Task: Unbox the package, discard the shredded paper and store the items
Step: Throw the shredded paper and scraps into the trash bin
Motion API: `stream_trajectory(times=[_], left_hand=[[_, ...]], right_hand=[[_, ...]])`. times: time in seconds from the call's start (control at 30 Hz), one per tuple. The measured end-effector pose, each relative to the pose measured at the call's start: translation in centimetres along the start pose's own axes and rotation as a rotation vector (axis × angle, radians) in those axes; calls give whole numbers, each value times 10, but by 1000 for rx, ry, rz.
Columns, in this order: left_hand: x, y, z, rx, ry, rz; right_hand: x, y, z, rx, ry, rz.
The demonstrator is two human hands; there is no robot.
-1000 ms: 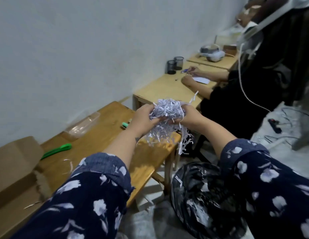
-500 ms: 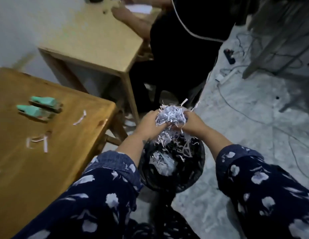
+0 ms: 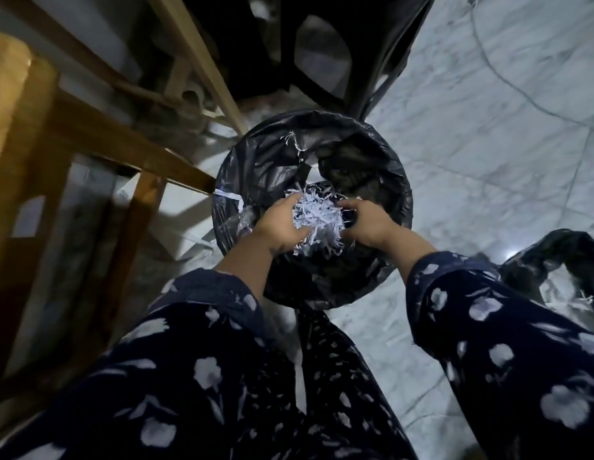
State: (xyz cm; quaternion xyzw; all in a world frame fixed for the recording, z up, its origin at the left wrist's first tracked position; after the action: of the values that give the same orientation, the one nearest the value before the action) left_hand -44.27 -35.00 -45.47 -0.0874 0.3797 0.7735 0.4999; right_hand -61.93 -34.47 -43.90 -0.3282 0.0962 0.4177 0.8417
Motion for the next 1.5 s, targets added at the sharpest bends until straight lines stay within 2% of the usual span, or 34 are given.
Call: stream_trajectory(times=[0.17, 0.47, 0.77, 0.87, 1.1, 1.27, 1.37, 1.5], left_hand=[[-29, 15, 26, 0, 67, 13], [-137, 54, 150, 133, 293, -45], [-220, 14, 298, 132, 578, -2], [-234, -30, 342, 59, 704, 73], [-241, -139, 417, -145, 870, 89], [-215, -190, 440, -363, 929, 27], [-197, -206, 444, -463, 946, -35], [-178, -223, 442, -580, 918, -45]], right_hand=[[-17, -33, 23, -22, 38, 50], [-57, -160, 137, -240, 212, 143], [-13, -305, 236, -473, 290, 250], [26, -350, 253, -557, 248, 329], [111, -410, 250, -655, 146, 472], [120, -408, 209, -574, 246, 628], [120, -402, 186, -516, 251, 671], [146, -405, 178, -632, 295, 752]])
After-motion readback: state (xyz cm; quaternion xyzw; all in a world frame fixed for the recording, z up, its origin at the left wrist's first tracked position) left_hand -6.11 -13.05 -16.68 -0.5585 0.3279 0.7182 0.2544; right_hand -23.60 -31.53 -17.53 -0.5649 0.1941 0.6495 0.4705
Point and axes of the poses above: each hand's wrist, its own z-axis away from the middle knuckle, its own x-axis out of the palm, y = z × x, the point moved 4 cm from there along -z, towards the middle knuckle, and after that the axes turned 2 degrees about -z, right-handed, at the moved point
